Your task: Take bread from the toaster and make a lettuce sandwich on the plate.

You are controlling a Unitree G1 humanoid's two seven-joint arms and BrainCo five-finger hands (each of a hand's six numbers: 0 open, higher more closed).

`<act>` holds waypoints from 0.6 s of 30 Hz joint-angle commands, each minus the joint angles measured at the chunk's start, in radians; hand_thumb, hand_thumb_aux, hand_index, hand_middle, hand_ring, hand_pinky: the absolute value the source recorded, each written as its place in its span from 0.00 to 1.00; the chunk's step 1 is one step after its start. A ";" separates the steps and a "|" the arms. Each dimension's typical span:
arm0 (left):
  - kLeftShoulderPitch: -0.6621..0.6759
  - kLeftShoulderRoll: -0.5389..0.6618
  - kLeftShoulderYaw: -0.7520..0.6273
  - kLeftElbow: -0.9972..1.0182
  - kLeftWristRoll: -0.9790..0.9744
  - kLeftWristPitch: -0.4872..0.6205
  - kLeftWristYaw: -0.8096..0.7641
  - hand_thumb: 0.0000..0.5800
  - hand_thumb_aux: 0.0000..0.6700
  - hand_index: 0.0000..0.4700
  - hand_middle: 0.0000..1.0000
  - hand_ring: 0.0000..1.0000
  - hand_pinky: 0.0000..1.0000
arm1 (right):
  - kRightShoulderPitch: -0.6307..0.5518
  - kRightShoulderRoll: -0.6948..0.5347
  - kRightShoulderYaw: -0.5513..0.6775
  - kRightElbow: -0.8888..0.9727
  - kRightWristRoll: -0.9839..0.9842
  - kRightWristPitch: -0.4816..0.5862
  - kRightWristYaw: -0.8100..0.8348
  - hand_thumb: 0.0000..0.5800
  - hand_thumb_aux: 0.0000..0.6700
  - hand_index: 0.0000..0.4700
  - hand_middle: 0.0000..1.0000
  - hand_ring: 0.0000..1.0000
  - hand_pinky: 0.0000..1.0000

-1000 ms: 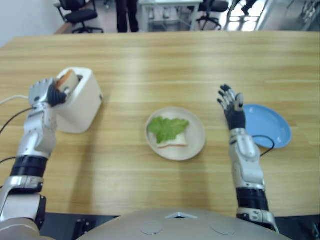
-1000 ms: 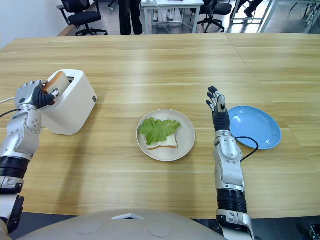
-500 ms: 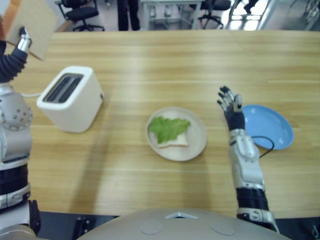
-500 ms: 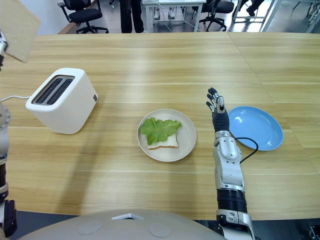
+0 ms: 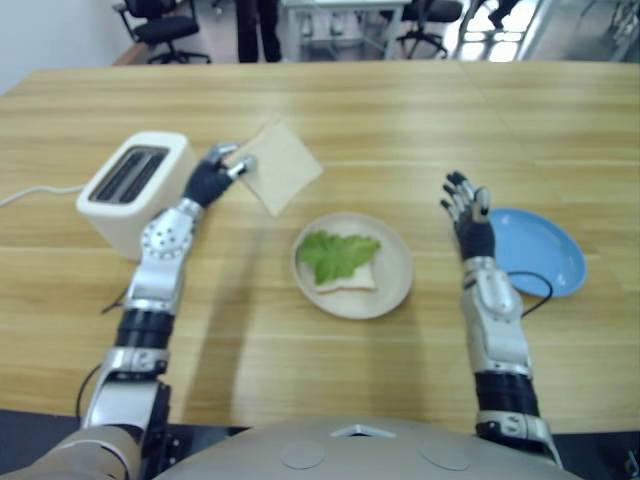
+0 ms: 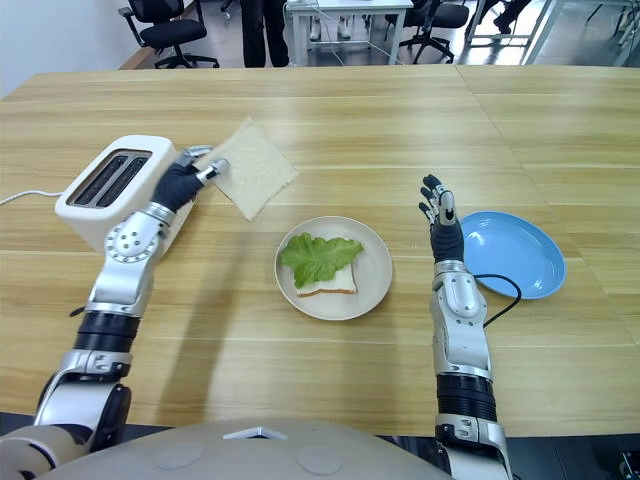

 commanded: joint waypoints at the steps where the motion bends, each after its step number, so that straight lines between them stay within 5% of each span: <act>1: -0.008 -0.039 -0.119 0.084 0.066 -0.007 -0.070 1.00 1.00 0.98 1.00 1.00 1.00 | 0.000 0.004 -0.002 0.021 0.012 -0.003 -0.005 0.00 0.00 0.00 0.00 0.00 0.00; 7: -0.036 -0.047 -0.294 0.198 0.203 -0.185 -0.149 1.00 1.00 0.98 1.00 1.00 1.00 | 0.000 0.010 0.005 0.025 0.004 -0.006 -0.007 0.00 0.00 0.00 0.00 0.00 0.00; 18: -0.113 -0.021 -0.306 0.317 0.283 -0.265 -0.140 1.00 1.00 0.98 1.00 1.00 1.00 | 0.011 0.016 0.015 0.018 -0.002 -0.008 -0.009 0.00 0.00 0.00 0.00 0.00 0.00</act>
